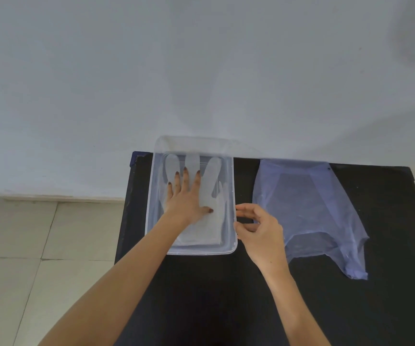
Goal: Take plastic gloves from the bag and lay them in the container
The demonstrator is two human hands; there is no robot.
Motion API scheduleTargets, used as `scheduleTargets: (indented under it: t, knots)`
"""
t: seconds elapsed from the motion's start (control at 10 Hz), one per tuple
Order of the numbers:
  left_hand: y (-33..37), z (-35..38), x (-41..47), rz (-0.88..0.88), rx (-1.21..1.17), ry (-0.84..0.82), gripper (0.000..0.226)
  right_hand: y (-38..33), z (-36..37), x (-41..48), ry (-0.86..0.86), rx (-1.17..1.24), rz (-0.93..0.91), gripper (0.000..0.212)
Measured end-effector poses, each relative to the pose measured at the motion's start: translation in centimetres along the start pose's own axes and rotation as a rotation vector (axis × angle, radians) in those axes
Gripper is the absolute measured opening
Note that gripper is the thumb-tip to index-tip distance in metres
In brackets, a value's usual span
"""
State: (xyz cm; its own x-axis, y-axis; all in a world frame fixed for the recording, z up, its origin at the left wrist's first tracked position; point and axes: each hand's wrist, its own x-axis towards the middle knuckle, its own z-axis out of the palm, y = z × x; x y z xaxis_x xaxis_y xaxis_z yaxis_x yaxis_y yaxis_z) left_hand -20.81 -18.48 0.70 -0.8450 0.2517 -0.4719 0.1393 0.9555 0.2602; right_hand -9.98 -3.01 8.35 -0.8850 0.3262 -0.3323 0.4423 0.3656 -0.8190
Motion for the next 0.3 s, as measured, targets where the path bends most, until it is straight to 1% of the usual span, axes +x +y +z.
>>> scheduleTargets:
  t: [0.1, 0.2, 0.3]
  knots:
    - [0.19, 0.04, 0.38, -0.004, 0.017, 0.007, 0.103, -0.02, -0.01, -0.02, 0.002, 0.017, 0.011, 0.027]
    - [0.08, 0.14, 0.82, -0.015, 0.017, -0.027, 0.103, -0.03, -0.13, 0.00, -0.005, 0.026, 0.011, 0.027]
    - [0.12, 0.14, 0.69, -0.009, -0.011, 0.022, 0.097, -0.42, -0.12, -0.13, -0.015, 0.028, 0.025, 0.028]
